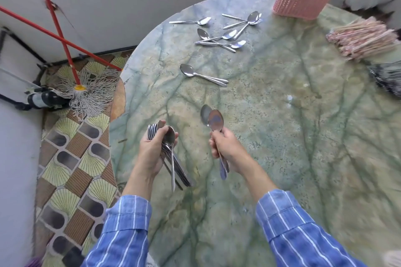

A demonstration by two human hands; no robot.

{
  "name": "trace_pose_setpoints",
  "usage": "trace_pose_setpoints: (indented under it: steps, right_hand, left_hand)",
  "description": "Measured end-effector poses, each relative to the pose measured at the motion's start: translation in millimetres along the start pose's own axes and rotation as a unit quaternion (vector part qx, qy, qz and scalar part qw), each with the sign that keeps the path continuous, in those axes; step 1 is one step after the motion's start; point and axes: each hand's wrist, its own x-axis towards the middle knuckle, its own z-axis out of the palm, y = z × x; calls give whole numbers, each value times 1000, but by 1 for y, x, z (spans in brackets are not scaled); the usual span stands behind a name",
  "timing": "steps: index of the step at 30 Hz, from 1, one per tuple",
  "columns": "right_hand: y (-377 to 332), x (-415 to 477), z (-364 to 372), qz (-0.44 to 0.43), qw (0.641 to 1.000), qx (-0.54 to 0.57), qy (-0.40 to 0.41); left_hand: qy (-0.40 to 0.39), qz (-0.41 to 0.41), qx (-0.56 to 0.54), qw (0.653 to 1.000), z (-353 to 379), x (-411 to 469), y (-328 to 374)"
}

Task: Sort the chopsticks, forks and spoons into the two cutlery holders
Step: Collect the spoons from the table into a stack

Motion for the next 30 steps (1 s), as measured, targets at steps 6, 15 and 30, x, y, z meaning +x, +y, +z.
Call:
trace_pose_setpoints:
  steps: [6,15,30]
  right_hand:
    - [7,-53,-21,4,999,10,-53]
    - [38,-95,-41,-69,992,-92,58]
    - [47,-181,-146,21,924,-266,272]
  left_hand:
    - [-30,10,49,998,18,-24,-29]
    - [-71,-7,50,996,72,-50,-66]
    - [-229,-137,66,961,178,-172,-154]
